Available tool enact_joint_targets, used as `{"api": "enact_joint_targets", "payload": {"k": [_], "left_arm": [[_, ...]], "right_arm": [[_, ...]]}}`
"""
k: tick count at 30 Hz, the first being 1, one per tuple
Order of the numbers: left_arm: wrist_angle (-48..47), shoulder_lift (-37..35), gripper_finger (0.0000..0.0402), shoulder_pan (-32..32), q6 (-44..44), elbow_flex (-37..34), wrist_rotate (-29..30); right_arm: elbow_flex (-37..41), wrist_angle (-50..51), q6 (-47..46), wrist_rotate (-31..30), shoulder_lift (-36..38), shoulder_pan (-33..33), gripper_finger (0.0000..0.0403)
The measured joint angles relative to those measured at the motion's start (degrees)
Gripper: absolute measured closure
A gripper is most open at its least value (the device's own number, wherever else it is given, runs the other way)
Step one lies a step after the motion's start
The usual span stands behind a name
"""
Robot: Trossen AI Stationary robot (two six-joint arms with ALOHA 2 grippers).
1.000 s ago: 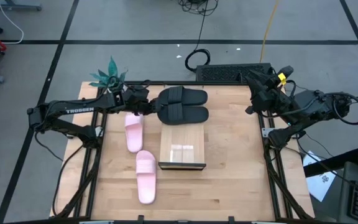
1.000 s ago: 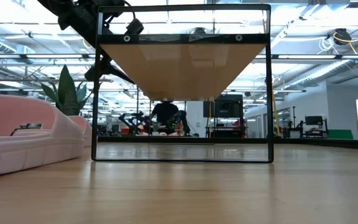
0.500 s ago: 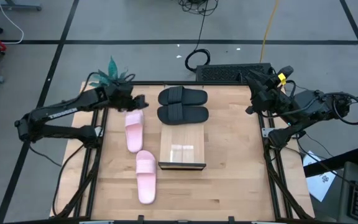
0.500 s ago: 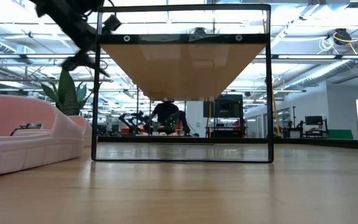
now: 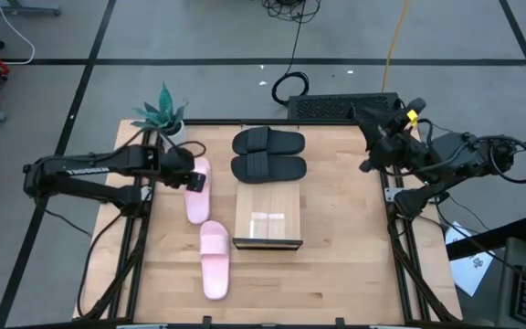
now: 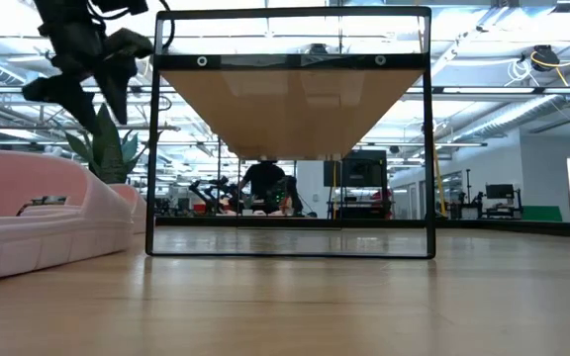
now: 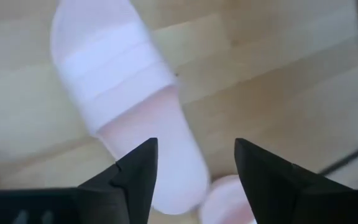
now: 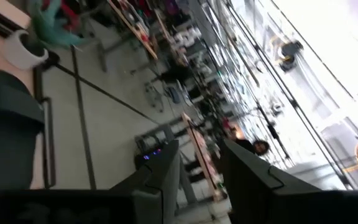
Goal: Pick and place slides into the shelf
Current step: Put the top white slides on the shelf
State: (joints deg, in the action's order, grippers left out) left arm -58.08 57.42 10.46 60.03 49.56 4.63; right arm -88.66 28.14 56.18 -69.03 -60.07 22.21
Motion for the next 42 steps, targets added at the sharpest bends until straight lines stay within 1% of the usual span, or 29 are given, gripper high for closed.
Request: {"api": "enact_joint_targets", "payload": {"k": [3, 5, 14, 23, 27, 32, 38, 42], "left_arm": [[-0.2, 1.4, 0.0202, -1.3, -3.2, 0.0, 2.4], [-0.1, 2.3, 0.0206, -1.4, -5.5, 0.0, 3.2], [-2.0, 7.5, 0.021, -2.1, -17.3, 0.0, 3.6], [-7.0, 12.0, 0.0211, -2.2, -22.9, 0.0, 6.8], [-9.2, 13.2, 0.0211, -2.6, -23.4, 0.0, 9.0], [-8.8, 13.4, 0.0211, -3.6, -23.3, 0.0, 9.0], [-8.9, 12.9, 0.0211, -5.0, -24.4, 0.0, 5.2], [-7.9, 11.0, 0.0211, -3.5, -20.5, 0.0, 4.5]], "right_arm": [[0.0, 0.0, 0.0, 1.9, -0.2, -0.4, 0.0293], [0.0, 0.0, 0.1, 1.8, -0.3, -0.8, 0.0293], [0.0, 0.0, -0.1, 1.7, -0.4, -2.2, 0.0293], [0.0, 0.0, 0.0, 1.6, -0.4, -2.4, 0.0293], [0.0, 0.0, 0.0, 1.6, -0.4, -2.4, 0.0293], [0.0, 0.0, 0.0, 1.6, -0.4, -2.4, 0.0293], [0.0, 0.0, 0.0, 1.6, -0.4, -2.4, 0.0293], [0.0, -0.1, 0.0, 1.6, -0.4, -2.4, 0.0293]]}}
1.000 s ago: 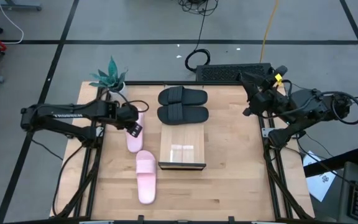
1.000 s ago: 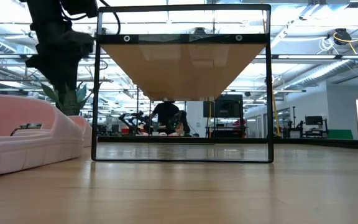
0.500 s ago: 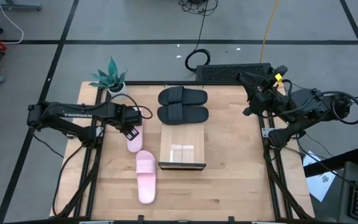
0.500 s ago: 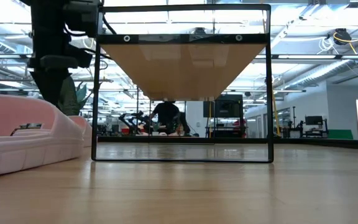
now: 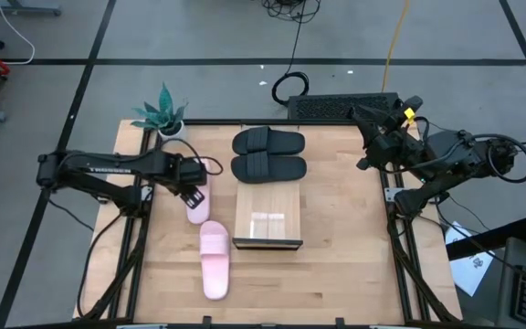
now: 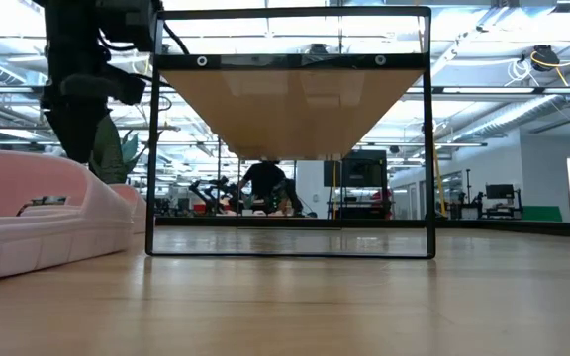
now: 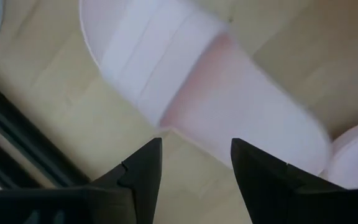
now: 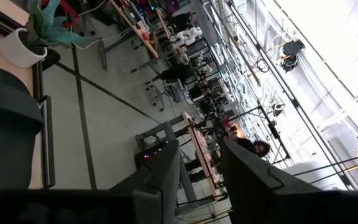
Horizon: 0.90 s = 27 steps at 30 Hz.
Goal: Pick and place slides into the shelf
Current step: Put the top white slides on the shelf
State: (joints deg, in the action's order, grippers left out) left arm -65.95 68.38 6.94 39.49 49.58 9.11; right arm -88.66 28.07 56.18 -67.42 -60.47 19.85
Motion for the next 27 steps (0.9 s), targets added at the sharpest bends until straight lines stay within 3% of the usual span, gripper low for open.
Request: {"api": "enact_joint_targets", "payload": {"k": [4, 10, 19, 27], "left_arm": [[4.3, -4.2, 0.0211, 2.7, 1.5, 0.1, -3.6], [10.8, -9.1, 0.0211, 8.8, -3.3, 0.2, -4.8], [10.8, -5.2, 0.0211, 22.5, -18.3, 0.2, -19.6], [11.1, -0.8, 0.0211, 28.6, -30.3, 0.2, -25.5]], "right_arm": [[0.0, -0.3, 0.2, 0.0, 0.0, 0.0, 0.0293], [0.0, -1.0, 0.2, 0.1, 0.0, 0.0, 0.0293], [0.0, -6.0, 3.2, 0.1, -1.7, 0.0, 0.0293], [0.0, -6.8, 3.5, 0.1, -3.3, 0.0, 0.0293]]}}
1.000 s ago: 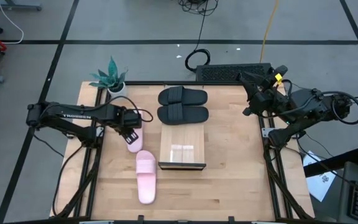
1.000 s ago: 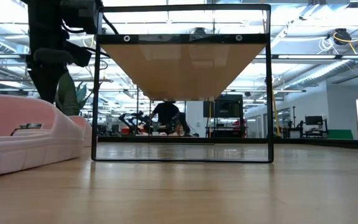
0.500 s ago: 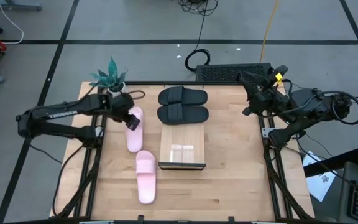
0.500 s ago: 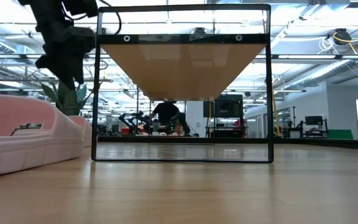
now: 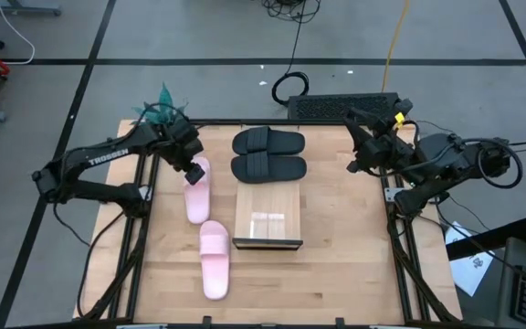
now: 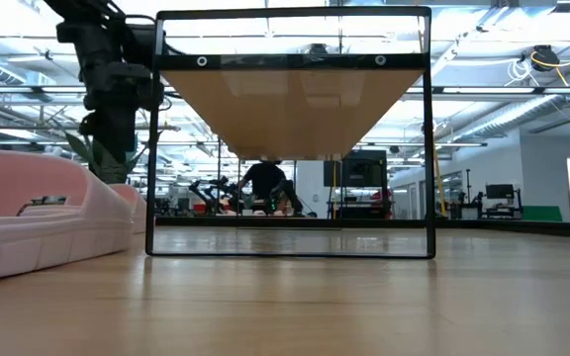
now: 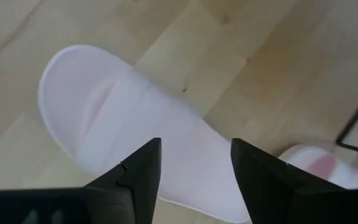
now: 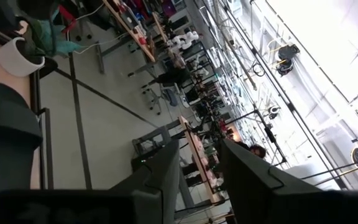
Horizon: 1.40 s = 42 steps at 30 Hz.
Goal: Pick and place slides into the shelf
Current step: Put the top white slides on the shelf
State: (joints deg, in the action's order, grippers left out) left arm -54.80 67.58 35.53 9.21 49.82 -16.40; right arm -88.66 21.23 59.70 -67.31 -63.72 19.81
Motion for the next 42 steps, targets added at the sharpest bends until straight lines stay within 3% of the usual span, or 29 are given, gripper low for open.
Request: {"api": "enact_joint_targets", "payload": {"k": [6, 11, 17, 25, 31, 37, 42], "left_arm": [[1.0, 3.2, 0.0211, 5.5, -7.7, 0.0, -6.0], [1.1, 4.6, 0.0211, 8.5, -10.4, 0.0, -4.2], [1.4, 4.4, 0.0211, 8.8, -3.5, 0.0, 0.1], [2.5, 4.0, 0.0211, 8.7, 1.7, 0.0, -0.8], [0.5, 4.1, 0.0211, 8.1, -15.6, 2.9, -6.7], [-9.3, 7.7, 0.0211, 6.3, -27.3, 14.4, 3.0], [-18.4, 16.5, 0.0211, 6.2, -36.8, 24.4, 0.4]], "right_arm": [[0.0, 0.0, 0.9, -0.1, -0.6, 0.0, 0.0293], [0.0, -0.5, 1.0, -0.1, -0.7, 0.0, 0.0293], [0.0, -3.5, 0.6, -0.2, -0.7, 0.0, 0.0293], [0.0, -3.7, 1.1, -0.1, -0.7, -1.4, 0.0293], [0.0, -3.7, 1.4, -0.1, -0.7, -5.1, 0.0293], [0.0, -3.7, 1.0, 0.0, -0.8, -8.0, 0.0293], [0.0, -3.7, -0.7, 0.0, -1.2, -8.6, 0.0293]]}}
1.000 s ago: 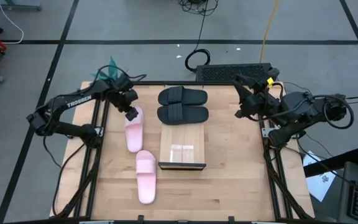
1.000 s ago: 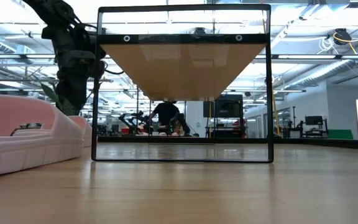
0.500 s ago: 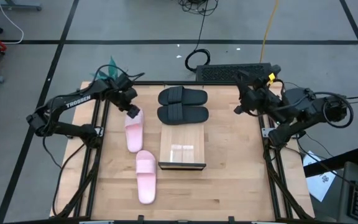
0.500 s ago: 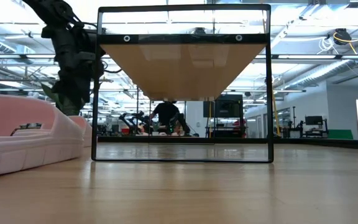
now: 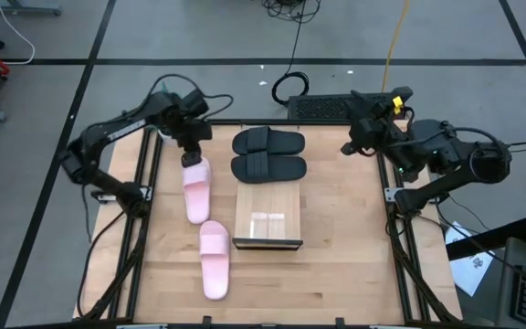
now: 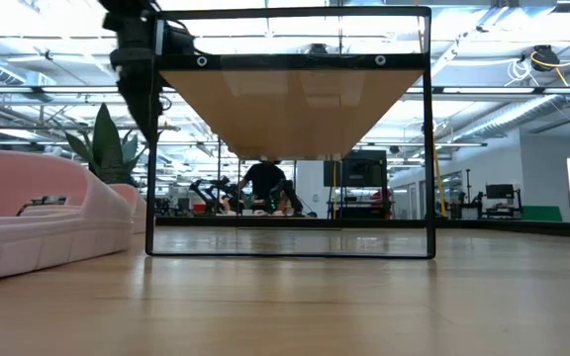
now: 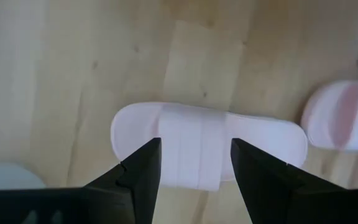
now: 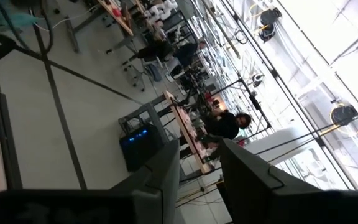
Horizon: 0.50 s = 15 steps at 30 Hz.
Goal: Pick and place slides into the shelf
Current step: Put the top white slides on the shelf
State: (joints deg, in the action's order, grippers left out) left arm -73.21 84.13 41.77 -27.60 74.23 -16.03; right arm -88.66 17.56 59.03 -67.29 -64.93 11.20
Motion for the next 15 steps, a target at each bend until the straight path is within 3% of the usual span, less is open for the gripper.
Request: {"api": "enact_joint_targets", "payload": {"k": [8, 15], "left_arm": [[-8.6, 14.5, 0.0211, 0.0, -10.1, 5.3, -4.7], [-8.3, 17.1, 0.0211, 1.5, -10.2, 5.4, -4.8]], "right_arm": [[0.0, 0.0, 0.1, -0.2, -1.2, 0.0, 0.0293], [0.0, 0.1, 0.2, -0.2, -1.7, 0.0, 0.0293]]}}
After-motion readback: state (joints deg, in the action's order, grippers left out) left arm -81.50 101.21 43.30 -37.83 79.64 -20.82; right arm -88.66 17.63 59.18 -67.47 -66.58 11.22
